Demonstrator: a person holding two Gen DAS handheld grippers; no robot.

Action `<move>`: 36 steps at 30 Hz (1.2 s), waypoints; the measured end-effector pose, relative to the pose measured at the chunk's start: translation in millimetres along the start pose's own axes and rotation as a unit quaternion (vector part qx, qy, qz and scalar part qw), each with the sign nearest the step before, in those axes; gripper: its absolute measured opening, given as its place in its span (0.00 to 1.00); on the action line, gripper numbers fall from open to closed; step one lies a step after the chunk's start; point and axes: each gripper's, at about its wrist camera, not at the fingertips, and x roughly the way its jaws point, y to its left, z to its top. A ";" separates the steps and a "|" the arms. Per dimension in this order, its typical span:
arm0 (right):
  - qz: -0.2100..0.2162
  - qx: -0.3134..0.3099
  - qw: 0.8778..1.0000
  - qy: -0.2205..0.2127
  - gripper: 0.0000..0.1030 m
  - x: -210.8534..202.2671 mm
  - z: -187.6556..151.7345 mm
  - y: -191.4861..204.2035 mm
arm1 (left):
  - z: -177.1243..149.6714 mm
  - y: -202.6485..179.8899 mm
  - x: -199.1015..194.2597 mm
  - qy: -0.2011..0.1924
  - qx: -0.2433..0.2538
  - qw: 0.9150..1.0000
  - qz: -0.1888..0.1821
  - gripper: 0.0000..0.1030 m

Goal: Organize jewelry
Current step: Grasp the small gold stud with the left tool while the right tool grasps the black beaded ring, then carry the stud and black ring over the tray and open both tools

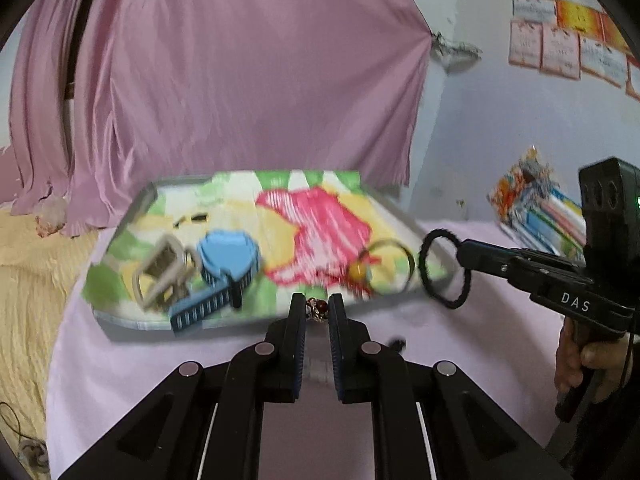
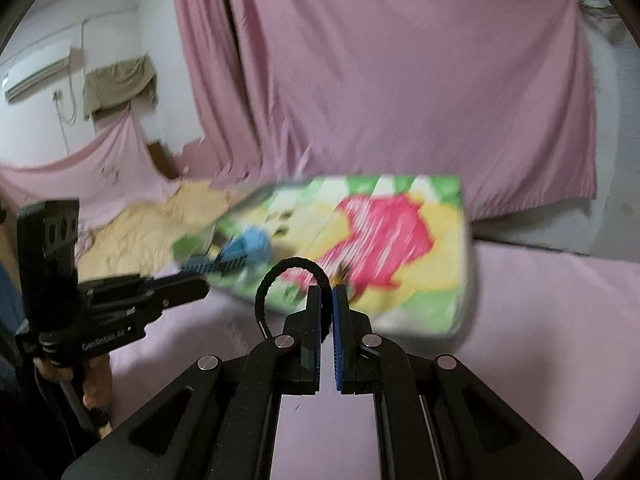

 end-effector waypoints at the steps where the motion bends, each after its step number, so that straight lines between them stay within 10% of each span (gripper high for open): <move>1: -0.009 -0.001 1.000 -0.007 0.05 -0.9 2.8 -0.5 | 3.2 0.4 1.8 -0.004 -0.002 1.000 0.002 0.10; 9: -0.094 -0.004 0.995 -0.019 0.05 25.4 21.0 -16.6 | 22.2 2.4 37.1 0.009 -0.011 1.000 0.015 0.10; 36: -0.079 0.007 0.993 0.085 0.06 81.6 1.9 -28.0 | 12.4 5.4 83.6 0.097 0.001 0.995 0.035 0.11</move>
